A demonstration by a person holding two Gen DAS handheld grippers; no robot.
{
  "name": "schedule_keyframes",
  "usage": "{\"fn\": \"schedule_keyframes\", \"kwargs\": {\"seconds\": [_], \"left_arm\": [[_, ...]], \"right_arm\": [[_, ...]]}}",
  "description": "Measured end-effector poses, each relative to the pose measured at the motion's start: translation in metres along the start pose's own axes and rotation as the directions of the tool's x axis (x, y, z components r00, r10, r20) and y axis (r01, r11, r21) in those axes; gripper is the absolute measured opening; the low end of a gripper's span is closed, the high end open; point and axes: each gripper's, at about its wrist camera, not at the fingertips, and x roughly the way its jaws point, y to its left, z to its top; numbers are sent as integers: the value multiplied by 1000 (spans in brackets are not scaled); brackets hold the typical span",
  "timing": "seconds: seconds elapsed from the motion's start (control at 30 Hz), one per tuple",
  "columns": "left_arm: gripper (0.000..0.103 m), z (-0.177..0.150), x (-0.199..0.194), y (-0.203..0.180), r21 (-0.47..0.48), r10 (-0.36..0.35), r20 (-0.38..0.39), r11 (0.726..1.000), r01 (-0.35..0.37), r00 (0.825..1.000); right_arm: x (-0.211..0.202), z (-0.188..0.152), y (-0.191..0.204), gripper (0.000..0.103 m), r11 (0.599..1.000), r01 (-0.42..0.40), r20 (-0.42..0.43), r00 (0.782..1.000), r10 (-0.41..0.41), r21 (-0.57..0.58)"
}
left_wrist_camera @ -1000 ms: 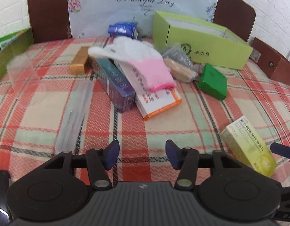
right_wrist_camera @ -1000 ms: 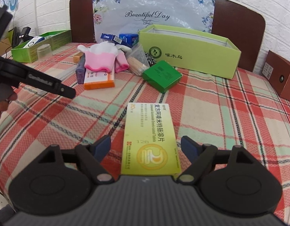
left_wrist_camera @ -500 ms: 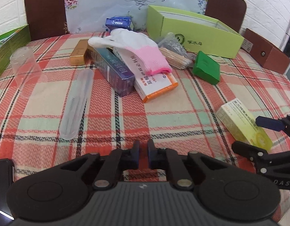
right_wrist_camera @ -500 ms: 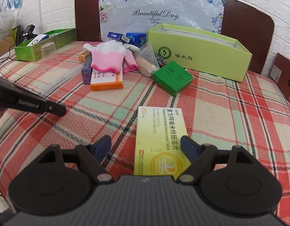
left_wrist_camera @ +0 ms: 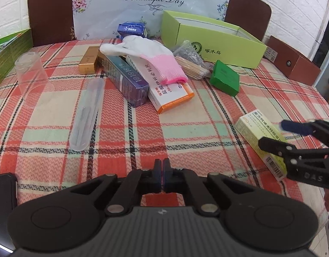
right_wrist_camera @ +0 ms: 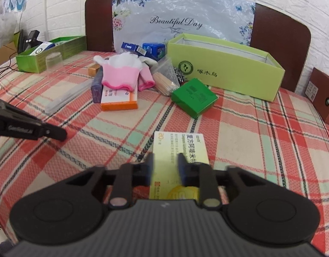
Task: Organize objects
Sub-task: 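Lift the yellow medicine box with the right tool and carry it back, then carry the yellow box into the lime-green box and open the right tool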
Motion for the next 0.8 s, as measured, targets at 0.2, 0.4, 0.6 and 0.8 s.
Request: {"fn": "schedule_keyframes", "kwargs": {"seconds": [0.2, 0.4, 0.6, 0.8], "left_arm": [[42, -1, -15, 11, 20, 46, 31, 999, -47, 998], [52, 19, -21, 53, -110, 154, 82, 983, -145, 985], [59, 42, 19, 59, -41, 162, 39, 986, -161, 986], [28, 50, 44, 66, -61, 212, 23, 976, -210, 977]], "right_arm": [[1, -3, -10, 89, 998, 58, -25, 998, -58, 12], [16, -12, -12, 65, 998, 3, -93, 996, 3, 69], [8, -8, 0, 65, 997, -43, -53, 998, 46, 65], [-8, 4, 0, 65, 997, -38, -1, 999, 38, 67]]}}
